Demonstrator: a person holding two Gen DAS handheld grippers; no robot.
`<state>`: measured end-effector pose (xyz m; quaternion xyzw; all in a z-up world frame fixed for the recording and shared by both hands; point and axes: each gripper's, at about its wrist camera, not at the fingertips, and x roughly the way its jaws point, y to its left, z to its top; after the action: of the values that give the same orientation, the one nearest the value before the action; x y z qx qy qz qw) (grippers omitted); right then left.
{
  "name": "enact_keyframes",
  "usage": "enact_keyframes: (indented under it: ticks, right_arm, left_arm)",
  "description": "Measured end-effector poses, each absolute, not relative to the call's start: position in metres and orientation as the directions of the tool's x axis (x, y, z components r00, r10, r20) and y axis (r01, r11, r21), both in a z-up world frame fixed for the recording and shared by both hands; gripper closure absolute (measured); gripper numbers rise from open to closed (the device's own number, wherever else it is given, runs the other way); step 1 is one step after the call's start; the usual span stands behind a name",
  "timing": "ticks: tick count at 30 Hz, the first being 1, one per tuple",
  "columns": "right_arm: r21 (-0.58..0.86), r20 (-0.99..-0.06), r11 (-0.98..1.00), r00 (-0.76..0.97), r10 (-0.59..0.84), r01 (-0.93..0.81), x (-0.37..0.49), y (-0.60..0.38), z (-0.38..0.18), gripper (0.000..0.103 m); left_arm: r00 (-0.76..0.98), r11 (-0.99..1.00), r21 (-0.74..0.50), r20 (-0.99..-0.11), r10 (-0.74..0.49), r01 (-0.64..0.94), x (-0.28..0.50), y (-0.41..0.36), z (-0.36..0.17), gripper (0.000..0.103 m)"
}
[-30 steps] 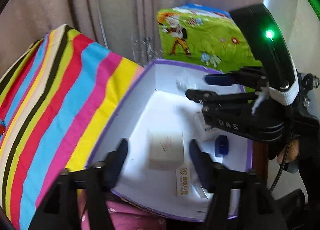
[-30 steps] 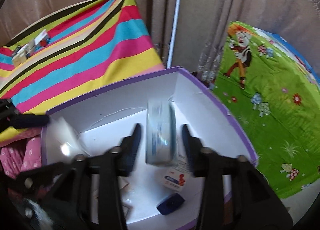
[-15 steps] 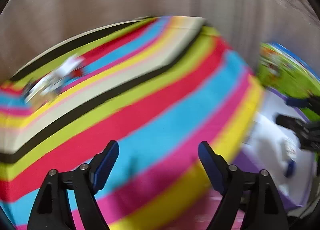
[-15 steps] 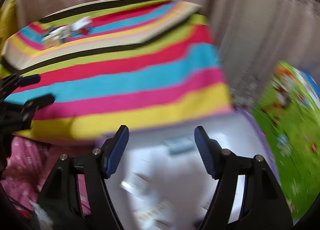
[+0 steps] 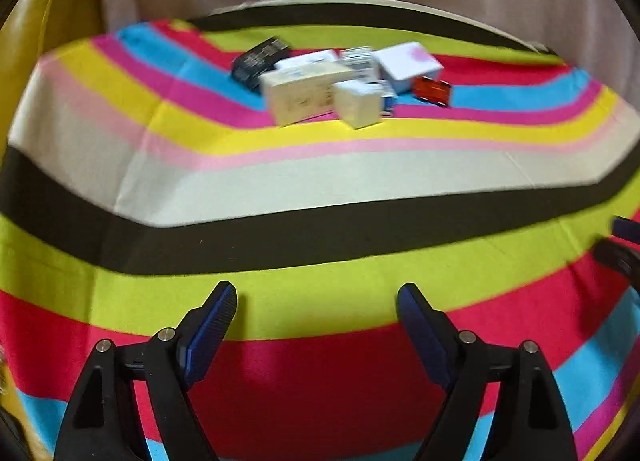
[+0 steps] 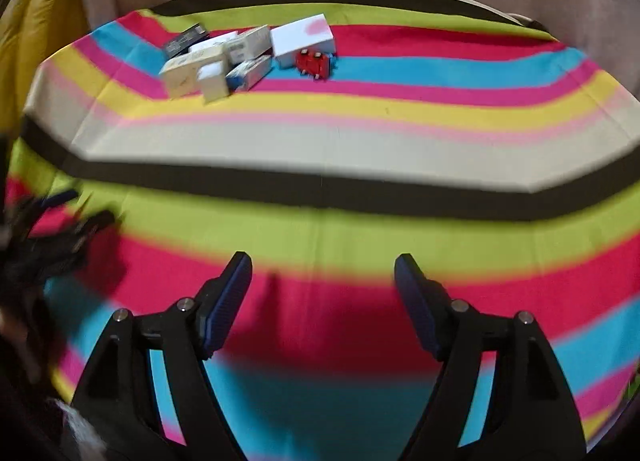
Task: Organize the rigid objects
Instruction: 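Move both open tools back over the boxes on the table, then grasp the red toy truck with the right tool while the left tool grasps the flat white box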
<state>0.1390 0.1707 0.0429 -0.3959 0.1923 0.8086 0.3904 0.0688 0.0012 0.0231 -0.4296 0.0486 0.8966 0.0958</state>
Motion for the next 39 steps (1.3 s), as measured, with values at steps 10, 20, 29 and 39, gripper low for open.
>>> enact_keyframes:
  ticks: [10, 20, 29, 39]
  right_arm:
    - [-0.032, -0.829, -0.615, -0.322, 0.456, -0.788, 0.024, 0.306, 0.018, 0.025]
    - [-0.016, -0.825, -0.787, -0.436, 0.359, -0.617, -0.037, 0.394, 0.01, 0.01]
    - [-0.071, -0.809, -0.902, -0.504, 0.302, -0.426, 0.0, 0.327, 0.018, 0.066]
    - [-0.004, -0.805, -0.852, -0.504, 0.313, -0.523, 0.072, 0.276, 0.016, 0.065]
  left_arm:
    - [-0.587, -0.973, -0.06, -0.788, 0.184, -0.224, 0.058, -0.002, 0.016, 0.011]
    - [-0.543, -0.965, -0.011, -0.825, 0.158, -0.263, 0.05, 0.016, 0.014, 0.001]
    - [-0.514, -0.973, -0.1, -0.835, 0.196, -0.208, -0.039, 0.049, 0.016, 0.001]
    - [-0.584, -0.994, -0.068, -0.805, 0.104, -0.084, -0.129, 0.09, 0.013, 0.021]
